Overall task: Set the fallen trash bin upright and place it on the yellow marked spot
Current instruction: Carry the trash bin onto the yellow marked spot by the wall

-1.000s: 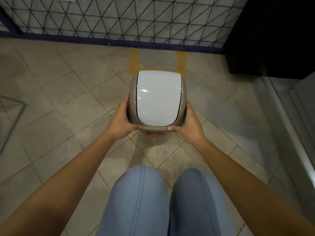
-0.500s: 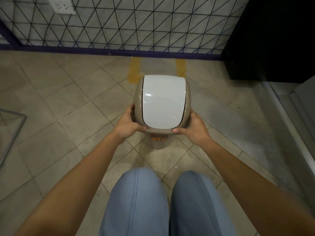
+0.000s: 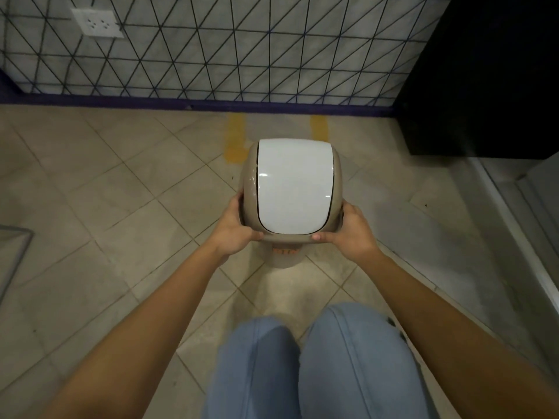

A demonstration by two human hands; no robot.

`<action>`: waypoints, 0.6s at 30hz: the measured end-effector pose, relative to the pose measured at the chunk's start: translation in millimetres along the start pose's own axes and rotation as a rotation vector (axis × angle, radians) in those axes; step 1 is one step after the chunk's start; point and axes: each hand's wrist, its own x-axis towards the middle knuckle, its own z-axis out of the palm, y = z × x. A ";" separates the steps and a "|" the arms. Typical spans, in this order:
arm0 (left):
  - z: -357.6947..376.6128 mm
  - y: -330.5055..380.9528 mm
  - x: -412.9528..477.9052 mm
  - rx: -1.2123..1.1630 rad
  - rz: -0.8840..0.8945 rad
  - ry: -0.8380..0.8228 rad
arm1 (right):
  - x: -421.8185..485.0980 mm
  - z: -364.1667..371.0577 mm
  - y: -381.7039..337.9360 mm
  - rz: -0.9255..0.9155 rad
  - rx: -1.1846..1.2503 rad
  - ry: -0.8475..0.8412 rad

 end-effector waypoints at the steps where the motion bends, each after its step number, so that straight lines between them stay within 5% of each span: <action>1: -0.4 0.2 8.0 -0.011 -0.003 0.002 | 8.8 -1.3 0.3 0.000 0.006 0.000; 18: -2.0 12.1 68.7 -0.041 -0.015 0.033 | 68.2 -16.6 -5.5 -0.073 0.030 0.019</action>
